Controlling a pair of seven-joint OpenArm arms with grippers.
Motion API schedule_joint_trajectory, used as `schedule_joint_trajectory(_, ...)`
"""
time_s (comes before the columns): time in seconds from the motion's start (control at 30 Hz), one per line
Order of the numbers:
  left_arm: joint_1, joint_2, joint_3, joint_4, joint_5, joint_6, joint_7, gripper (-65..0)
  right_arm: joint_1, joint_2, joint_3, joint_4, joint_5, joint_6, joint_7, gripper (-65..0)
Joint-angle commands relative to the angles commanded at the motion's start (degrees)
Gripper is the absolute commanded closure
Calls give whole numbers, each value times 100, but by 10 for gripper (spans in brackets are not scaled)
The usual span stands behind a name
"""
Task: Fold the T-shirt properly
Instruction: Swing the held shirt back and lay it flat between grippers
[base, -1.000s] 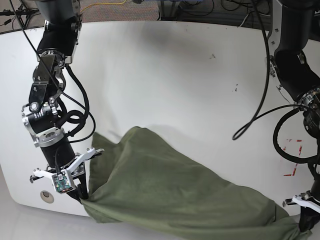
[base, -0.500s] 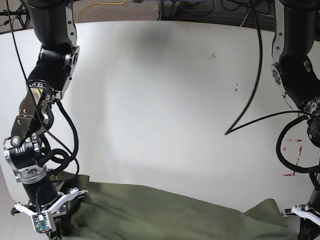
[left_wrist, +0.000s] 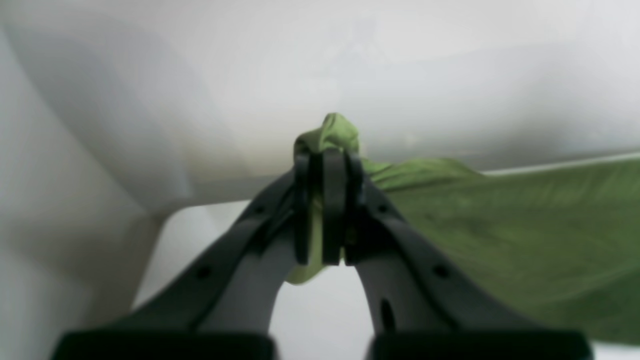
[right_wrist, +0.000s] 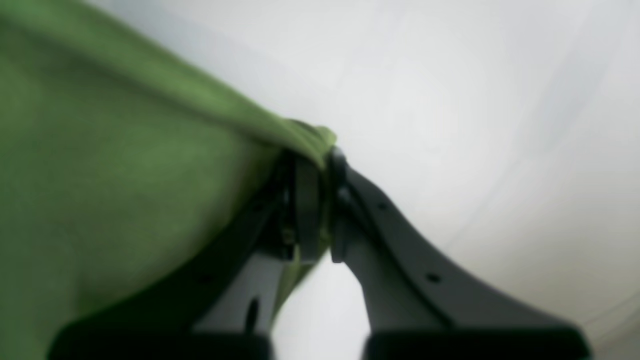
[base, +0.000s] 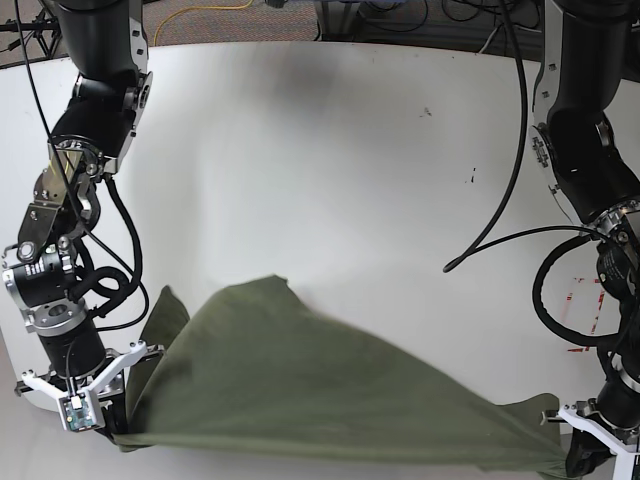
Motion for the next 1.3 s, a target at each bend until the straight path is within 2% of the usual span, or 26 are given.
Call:
schedule_joint_trajectory(0.07, 99, -31, 31, -60, -29, 20, -1, -6, -150, 9, 17, 42, 9, 9, 21, -6)
schedule_joint_trajectory(0.13, 598, -72, 154, -244, -76, 70, 11, -4, -809, 11, 103, 264, 10, 58, 93, -8)
schedule_joint_trajectory(0.53, 1632, -49, 184, 223, -98, 65, 50, -1, -1787, -81, 228, 440, 74, 62, 146, -7)
schedule_joint_trajectory(0.6, 2348, 31, 475, 580, -89, 44, 94, 0, -2343, -290, 446, 411, 98, 10, 80, -3)
schedule_joint_trajectory(0.93, 3155, 108, 543, 753, -94, -17, 120, 0, -2903, -559, 692, 379, 117, 15, 138, 0)
schedule_joint_trajectory(1.07, 3529, 116, 409, 900, -119, -169, 96, 0, -3079, -689, 818, 429, 125, -5, 61, 0)
schedule_joint_trajectory(1.13, 4338, 104, 13, 1202, -119, -347, -16, 0, -3450, -942, 1047, 521, 46, -30, -75, 0)
schedule_joint_trajectory(1.3, 4543, 91, -187, 1224, -118, -348, -50, -1, -3545, -998, 1062, 504, 35, -28, -89, 0)
